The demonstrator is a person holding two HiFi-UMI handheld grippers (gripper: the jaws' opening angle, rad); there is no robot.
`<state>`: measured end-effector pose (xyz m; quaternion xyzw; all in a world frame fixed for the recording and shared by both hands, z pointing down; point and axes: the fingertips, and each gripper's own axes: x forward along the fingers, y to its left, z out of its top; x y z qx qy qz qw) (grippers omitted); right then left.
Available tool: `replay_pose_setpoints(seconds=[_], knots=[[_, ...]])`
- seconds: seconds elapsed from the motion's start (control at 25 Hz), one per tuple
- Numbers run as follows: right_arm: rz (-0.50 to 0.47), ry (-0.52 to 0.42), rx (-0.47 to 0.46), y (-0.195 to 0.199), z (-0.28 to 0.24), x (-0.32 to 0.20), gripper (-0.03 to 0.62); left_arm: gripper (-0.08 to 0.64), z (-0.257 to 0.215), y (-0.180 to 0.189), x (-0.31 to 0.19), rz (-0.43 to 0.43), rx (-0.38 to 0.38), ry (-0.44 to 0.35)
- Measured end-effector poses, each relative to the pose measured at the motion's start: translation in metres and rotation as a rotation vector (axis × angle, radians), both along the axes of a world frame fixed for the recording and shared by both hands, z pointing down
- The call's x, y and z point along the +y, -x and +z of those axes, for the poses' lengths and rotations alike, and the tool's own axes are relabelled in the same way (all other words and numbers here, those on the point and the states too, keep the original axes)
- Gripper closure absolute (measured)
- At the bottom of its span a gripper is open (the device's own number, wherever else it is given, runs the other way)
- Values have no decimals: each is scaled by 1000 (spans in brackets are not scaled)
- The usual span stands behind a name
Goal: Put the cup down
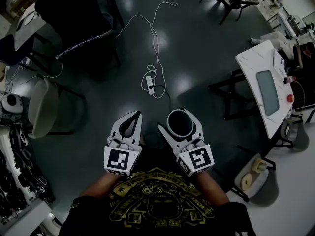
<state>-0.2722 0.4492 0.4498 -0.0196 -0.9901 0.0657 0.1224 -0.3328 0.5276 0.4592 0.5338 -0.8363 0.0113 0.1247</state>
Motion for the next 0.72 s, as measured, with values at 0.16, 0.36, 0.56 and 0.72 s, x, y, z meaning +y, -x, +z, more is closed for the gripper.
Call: replay_pose_setpoints(seconds=[0.16, 0.36, 0.56, 0.72], knots=[[33, 2, -1, -9, -2, -17, 219, 549, -4, -4, -19, 32, -5, -8], [80, 3, -6, -18, -7, -43, 219, 549, -8, -11, -47, 74, -5, -10], [124, -8, -10, -31, -13, -70, 219, 549, -14, -20, -80, 127, -6, -17], [160, -10, -11, -45, -16, -91, 219, 549, -20, -31, -105, 169, -13, -28]])
